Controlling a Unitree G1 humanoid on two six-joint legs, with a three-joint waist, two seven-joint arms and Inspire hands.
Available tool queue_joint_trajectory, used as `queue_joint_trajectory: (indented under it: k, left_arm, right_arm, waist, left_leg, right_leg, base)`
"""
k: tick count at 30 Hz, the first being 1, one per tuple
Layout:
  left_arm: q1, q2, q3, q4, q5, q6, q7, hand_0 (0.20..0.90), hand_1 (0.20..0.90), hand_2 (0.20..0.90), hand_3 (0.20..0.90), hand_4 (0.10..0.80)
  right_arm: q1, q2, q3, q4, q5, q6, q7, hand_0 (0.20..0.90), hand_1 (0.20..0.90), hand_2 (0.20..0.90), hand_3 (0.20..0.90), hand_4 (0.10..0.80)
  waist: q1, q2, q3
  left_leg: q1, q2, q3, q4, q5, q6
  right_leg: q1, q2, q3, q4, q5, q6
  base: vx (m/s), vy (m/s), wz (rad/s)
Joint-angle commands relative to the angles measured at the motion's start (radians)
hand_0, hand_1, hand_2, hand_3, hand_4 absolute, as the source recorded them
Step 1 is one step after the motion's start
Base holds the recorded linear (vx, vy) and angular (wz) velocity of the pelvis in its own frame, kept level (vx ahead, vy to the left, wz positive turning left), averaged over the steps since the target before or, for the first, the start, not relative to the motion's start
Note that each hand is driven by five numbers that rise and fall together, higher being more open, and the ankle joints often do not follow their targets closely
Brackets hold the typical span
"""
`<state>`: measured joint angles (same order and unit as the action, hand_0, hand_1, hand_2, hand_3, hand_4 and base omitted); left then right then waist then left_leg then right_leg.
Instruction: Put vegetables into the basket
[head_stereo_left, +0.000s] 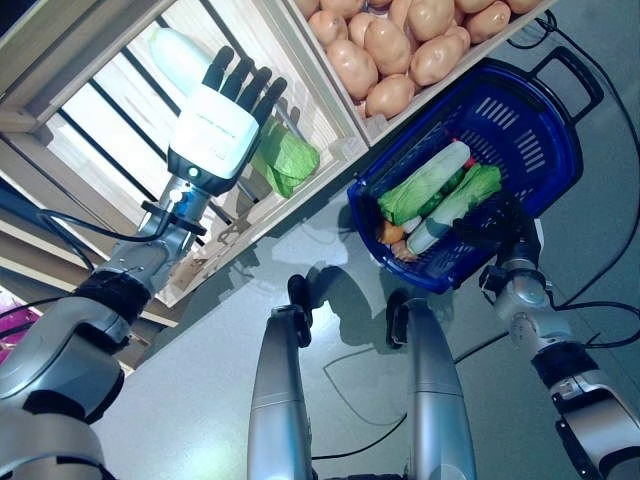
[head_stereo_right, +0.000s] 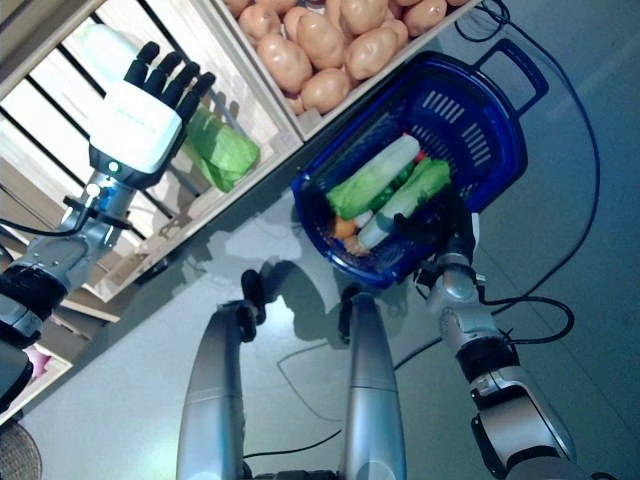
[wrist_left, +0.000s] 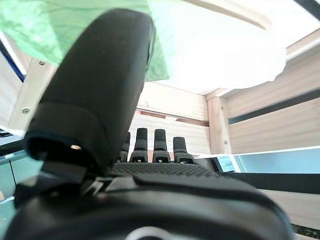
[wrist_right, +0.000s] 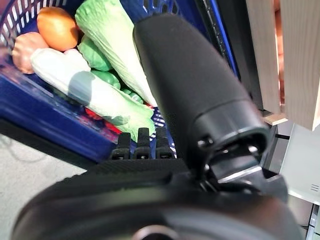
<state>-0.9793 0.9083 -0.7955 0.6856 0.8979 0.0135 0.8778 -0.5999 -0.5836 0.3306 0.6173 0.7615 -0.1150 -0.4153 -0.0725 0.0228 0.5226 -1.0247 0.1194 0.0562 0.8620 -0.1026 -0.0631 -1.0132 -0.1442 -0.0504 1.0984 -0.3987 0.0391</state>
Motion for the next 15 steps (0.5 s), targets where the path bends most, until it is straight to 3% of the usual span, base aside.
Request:
queue_joint_trajectory:
  k: [1, 15]
  left_arm:
    - [-0.079, 0.001, 0.112, -0.03, -0.019, 0.041, -0.007, 0.9, 0.9, 0.9, 0.9, 0.8]
    - [-0.163, 0.007, -0.013, -0.015, -0.044, 0.018, -0.283, 0.9, 0.9, 0.9, 0.9, 0.8]
  right_arm:
    - [-0.007, -0.033, -0.06, -0.105, -0.016, -0.036, -0.052, 0.9, 0.9, 0.9, 0.9, 0.8]
    - [-0.019, -0.052, -0.063, -0.122, -0.014, -0.008, -0.039, 0.9, 0.9, 0.9, 0.9, 0.8]
  waist:
    - [-0.005, -0.011, -0.003]
    - [-0.026, -0.011, -0.003]
  left_leg:
    - [0.084, -0.004, 0.049, 0.023, -0.159, 0.018]
    - [0.079, 0.01, 0.064, 0.037, -0.162, 0.022]
  right_leg:
    - [0.047, 0.007, 0.005, -0.121, 0.137, 0.011]
    - [0.042, 0.004, 0.013, -0.114, 0.14, 0.016]
  base:
    - [0.0, 0.0, 0.0]
    - [0.013, 0.012, -0.03]
